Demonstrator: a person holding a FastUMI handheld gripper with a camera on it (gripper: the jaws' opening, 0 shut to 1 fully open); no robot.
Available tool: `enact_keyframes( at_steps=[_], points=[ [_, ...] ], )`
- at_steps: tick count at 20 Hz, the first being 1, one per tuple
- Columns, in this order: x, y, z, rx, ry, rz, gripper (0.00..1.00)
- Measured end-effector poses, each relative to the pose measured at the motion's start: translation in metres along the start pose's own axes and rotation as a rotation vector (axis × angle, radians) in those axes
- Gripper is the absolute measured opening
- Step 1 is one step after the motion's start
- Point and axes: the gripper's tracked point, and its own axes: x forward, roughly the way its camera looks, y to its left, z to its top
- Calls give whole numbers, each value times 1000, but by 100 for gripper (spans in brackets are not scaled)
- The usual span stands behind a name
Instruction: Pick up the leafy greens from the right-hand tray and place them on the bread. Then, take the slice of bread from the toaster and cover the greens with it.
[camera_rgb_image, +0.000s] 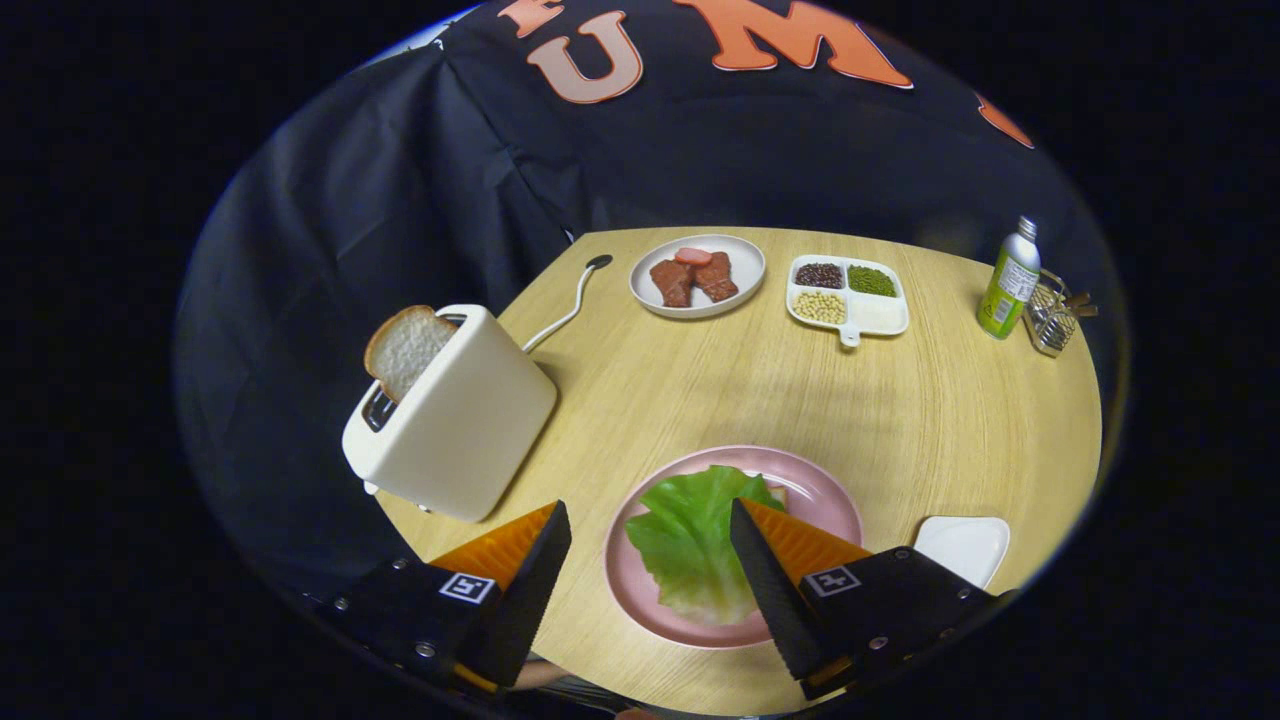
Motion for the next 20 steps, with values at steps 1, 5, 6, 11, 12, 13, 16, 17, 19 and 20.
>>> enact_keyframes(
  at_steps=[1, 5, 6, 11, 12, 13, 16, 17, 19, 20],
  points=[
    [-3, 6, 4, -8, 1, -8, 98],
    [-7, 42, 29, -8, -15, -15, 98],
    [-7, 52, 36, -1, -15, -15, 98],
    [0, 90, 61, -64, 1, -54, 99],
    [1, 100, 66, -73, 4, -53, 99],
    [1, 108, 71, -82, 1, -53, 99],
    [0, 134, 88, -103, 0, -59, 99],
    [1, 142, 91, -98, 6, -62, 99],
    [6, 159, 96, -83, 31, -54, 99],
    [8, 168, 99, -81, 40, -48, 98]
  ],
)
